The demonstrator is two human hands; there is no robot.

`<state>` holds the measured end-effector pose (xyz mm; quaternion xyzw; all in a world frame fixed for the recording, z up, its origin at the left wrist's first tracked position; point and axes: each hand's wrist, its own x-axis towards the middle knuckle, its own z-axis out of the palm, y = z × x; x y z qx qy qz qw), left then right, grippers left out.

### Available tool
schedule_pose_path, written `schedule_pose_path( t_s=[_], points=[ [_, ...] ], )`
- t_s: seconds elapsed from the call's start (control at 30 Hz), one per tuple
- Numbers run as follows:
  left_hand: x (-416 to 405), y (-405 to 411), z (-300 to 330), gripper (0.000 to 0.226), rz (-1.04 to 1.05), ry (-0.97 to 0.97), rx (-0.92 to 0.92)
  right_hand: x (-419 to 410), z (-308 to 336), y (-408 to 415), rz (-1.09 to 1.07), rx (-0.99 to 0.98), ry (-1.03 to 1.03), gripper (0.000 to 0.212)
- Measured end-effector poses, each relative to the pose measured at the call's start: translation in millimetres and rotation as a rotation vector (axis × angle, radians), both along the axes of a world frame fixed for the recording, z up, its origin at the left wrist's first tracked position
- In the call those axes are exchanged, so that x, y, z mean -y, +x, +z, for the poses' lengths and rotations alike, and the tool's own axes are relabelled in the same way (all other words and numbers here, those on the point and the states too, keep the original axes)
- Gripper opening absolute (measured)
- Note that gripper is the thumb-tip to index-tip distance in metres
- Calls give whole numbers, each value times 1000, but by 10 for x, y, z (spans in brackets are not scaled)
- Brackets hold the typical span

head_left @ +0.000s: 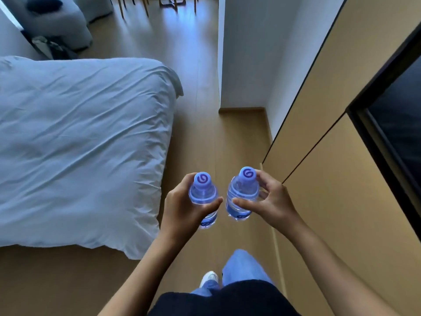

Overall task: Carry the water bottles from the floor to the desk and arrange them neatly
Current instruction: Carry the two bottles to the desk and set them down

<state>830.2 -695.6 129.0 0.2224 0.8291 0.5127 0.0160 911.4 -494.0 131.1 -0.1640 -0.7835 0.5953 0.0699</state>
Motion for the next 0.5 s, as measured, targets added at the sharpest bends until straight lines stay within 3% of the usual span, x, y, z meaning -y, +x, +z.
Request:
schedule_pose_path(
  t_s=[0.5],
  points=[
    [-1616, -2583, -41, 47, 58, 32, 17, -1628, -19, -2811, 104, -25, 86, 64]
  ],
)
